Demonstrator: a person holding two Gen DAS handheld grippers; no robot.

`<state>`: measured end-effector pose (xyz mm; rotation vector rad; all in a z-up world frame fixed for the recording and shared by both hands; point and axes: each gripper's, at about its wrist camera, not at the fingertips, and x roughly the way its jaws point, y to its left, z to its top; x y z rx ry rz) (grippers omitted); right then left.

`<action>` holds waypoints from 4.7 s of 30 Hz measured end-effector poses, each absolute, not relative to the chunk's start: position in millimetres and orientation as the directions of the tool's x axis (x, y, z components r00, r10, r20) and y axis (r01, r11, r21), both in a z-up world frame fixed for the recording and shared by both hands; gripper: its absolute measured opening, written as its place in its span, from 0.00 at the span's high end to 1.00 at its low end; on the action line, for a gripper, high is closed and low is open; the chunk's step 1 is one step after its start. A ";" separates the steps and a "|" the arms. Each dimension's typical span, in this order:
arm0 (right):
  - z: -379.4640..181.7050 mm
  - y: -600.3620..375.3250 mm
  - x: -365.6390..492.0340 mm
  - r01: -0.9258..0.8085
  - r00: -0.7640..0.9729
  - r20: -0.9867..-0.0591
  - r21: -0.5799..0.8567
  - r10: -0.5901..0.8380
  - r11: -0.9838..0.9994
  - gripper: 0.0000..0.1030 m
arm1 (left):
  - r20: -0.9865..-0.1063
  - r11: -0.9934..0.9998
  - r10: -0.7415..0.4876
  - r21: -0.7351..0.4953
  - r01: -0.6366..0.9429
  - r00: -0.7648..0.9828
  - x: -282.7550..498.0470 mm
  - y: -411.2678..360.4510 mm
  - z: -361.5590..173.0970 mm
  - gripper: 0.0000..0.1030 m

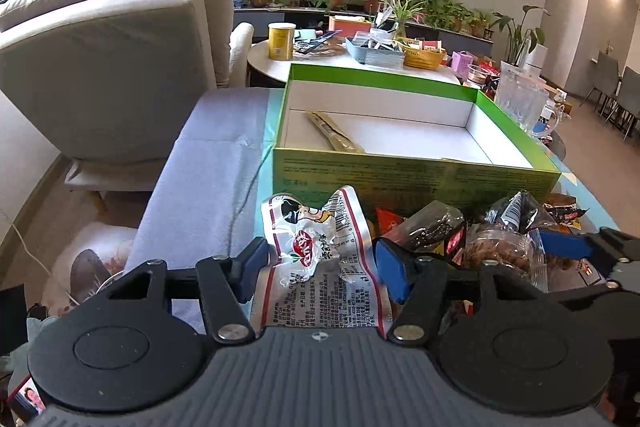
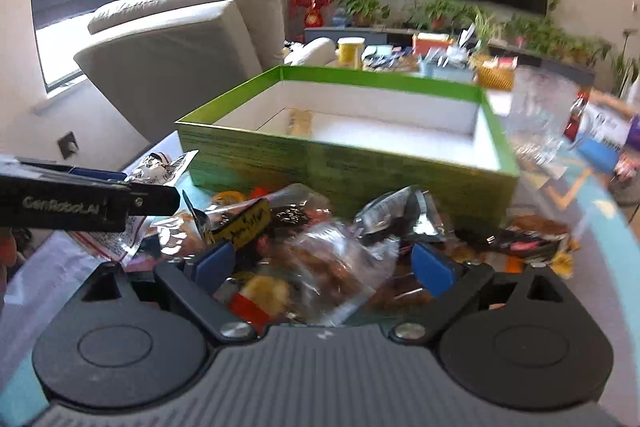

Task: Organize snacks
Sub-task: 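Grasp the white printed snack bag with the left gripper while the right grasps a clear bag of brown snacks, then carry the white bag with the left gripper while the right carries the clear bag over the box, then lower and release the white bag with the left gripper while the right releases the clear bag into the box, then move the left gripper back to the table and grasp the pink candy packet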

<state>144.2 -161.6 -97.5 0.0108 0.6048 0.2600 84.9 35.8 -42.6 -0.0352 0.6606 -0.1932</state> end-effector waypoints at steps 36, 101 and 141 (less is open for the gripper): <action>-56.6 -206.6 100.2 -0.181 0.862 -0.447 0.164 0.237 0.970 0.51 | -0.556 0.979 -0.200 -0.075 0.191 0.807 62.2 23.1 -18.4 0.45; -74.4 -208.7 216.5 -0.093 0.795 -0.592 0.103 0.136 0.990 0.51 | -0.657 0.988 -0.131 -0.021 0.155 0.743 198.7 -25.5 -48.8 0.41; -39.1 -218.2 115.0 -0.118 0.871 -0.463 0.133 0.167 0.984 0.50 | -0.630 0.989 -0.149 -0.113 0.099 0.763 76.6 40.6 -17.3 0.42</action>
